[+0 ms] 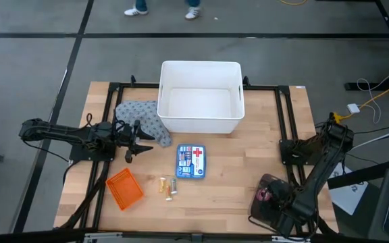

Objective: Pick & place medical supplies in basket/bin
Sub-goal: Put the red bandage into the black bin

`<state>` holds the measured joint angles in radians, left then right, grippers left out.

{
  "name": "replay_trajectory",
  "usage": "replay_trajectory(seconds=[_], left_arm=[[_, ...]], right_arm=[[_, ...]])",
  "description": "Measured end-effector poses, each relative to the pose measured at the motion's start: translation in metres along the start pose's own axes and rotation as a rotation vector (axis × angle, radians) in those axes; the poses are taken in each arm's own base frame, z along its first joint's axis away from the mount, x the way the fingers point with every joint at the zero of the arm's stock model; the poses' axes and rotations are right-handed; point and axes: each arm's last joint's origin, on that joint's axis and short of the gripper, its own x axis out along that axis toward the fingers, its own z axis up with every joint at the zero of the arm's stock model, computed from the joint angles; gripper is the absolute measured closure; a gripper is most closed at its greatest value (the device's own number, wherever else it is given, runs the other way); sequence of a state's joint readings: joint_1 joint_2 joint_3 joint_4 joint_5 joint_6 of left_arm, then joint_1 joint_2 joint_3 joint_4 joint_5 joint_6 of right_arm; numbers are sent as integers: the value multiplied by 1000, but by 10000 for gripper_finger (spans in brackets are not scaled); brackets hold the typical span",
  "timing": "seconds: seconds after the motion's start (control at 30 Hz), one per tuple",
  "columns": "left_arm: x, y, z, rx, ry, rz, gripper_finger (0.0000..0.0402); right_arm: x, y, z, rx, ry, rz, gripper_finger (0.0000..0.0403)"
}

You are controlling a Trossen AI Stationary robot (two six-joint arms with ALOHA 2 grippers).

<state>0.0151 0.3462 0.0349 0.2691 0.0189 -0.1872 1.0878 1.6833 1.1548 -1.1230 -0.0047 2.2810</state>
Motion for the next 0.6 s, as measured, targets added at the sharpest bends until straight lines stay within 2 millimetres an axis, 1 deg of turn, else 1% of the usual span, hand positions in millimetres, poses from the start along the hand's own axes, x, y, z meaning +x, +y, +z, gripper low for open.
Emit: replay_trajectory(seconds=[0.13, 0.23, 0.3, 0.37, 0.6], left_arm=[[0, 0, 0, -7, 4, 1, 201], [0, 0, 0, -8, 4, 1, 201], [0, 0, 0, -10, 4, 1, 201], [0, 0, 0, -10, 4, 1, 201], [0, 0, 0, -11, 4, 2, 201]], right_arm=[[14, -3, -1, -7, 22, 4, 384], [18, -4, 1, -8, 18, -7, 380], [17, -4, 0, -21, 21, -4, 365], [17, -3, 2, -19, 33, -14, 338], [17, 0, 4, -28, 47, -10, 198]])
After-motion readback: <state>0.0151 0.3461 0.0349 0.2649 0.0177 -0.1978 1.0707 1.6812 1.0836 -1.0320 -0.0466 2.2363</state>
